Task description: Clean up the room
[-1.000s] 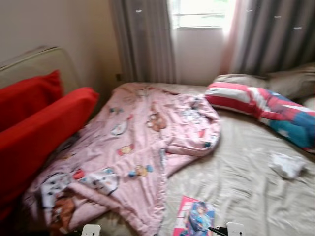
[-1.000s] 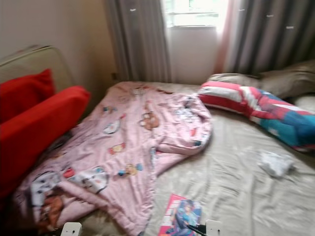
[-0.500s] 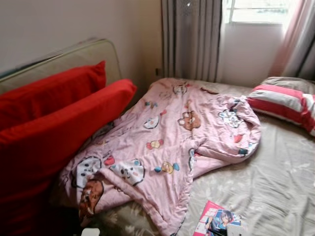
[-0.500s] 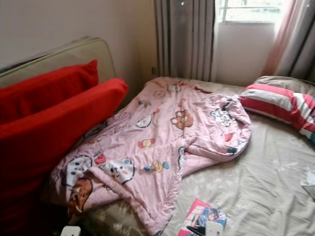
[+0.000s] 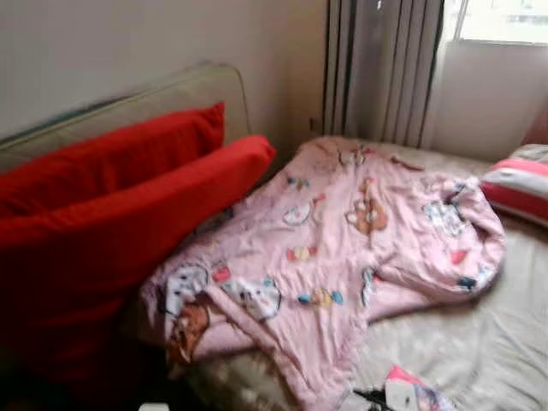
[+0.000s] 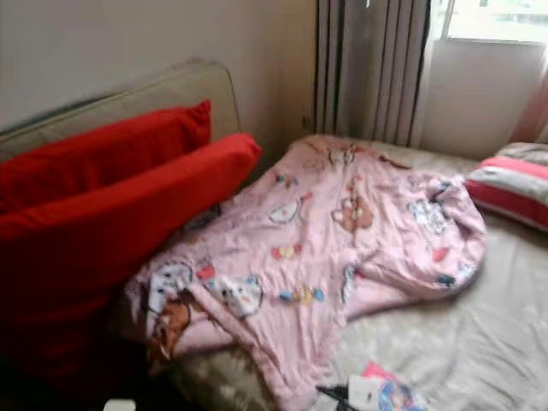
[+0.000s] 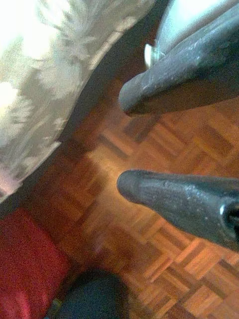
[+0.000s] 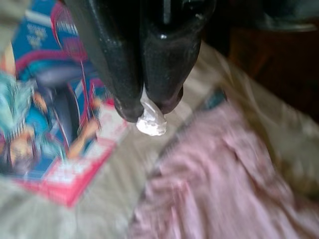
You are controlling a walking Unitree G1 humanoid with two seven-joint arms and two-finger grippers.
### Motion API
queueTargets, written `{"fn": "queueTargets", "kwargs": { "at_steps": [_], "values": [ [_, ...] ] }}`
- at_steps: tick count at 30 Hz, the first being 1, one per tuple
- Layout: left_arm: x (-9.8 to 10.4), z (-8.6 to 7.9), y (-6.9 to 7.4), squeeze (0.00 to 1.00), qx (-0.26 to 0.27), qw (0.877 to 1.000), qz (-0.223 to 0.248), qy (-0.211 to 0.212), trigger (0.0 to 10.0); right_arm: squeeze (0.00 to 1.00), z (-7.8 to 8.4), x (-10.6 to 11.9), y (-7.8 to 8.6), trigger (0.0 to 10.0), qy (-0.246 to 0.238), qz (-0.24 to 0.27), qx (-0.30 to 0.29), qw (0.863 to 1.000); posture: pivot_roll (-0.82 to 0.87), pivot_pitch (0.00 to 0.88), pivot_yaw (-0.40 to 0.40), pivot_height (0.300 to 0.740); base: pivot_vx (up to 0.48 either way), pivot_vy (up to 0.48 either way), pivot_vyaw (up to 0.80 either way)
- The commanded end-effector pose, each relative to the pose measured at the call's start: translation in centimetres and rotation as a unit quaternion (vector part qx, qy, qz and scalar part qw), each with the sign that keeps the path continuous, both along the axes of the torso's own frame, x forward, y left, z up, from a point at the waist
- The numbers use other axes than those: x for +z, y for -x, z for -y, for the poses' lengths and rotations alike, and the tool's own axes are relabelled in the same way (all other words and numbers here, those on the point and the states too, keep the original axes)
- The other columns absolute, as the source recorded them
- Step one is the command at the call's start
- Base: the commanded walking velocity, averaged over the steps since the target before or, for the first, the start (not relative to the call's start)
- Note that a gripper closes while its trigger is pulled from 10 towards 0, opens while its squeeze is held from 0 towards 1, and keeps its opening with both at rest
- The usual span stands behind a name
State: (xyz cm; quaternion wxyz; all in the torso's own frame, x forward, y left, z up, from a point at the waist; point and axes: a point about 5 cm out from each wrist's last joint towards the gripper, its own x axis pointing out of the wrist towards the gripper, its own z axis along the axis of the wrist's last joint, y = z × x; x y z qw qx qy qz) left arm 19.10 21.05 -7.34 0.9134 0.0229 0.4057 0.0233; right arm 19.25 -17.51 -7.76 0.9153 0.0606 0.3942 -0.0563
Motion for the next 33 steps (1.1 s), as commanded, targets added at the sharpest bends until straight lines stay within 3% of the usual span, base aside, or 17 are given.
{"fn": "queueTargets", "kwargs": {
  "at_steps": [1, 23, 33],
  "values": [
    [-0.1, -0.5, 0.3, 0.0, 0.001, 1.0, -0.009, -0.008, 10.0, 0.0, 0.1, -0.2, 0.3, 10.0, -0.003, -0.007, -0.012, 1.0, 0.01, 0.029, 0.075, 0.74, 0.0, 0.33, 0.0],
    [-0.2, -0.3, 0.4, 0.0, 0.012, 1.0, -0.013, -0.003, 10.0, 0.0, 0.4, -0.1, 0.1, 10.0, 0.007, -0.008, 0.0, 1.0, 0.01, 0.02, 0.046, 0.74, 0.0, 0.341, 0.0],
    [-0.4, 1.1, 0.2, 0.0, 0.032, 0.999, -0.012, 0.021, 10.0, 0.0, 1.3, 0.4, -0.5, 10.0, 0.027, -0.004, 0.031, 0.999, 0.0, 0.01, -0.013, 0.74, 0.0, 0.365, 0.0]
  ]
}}
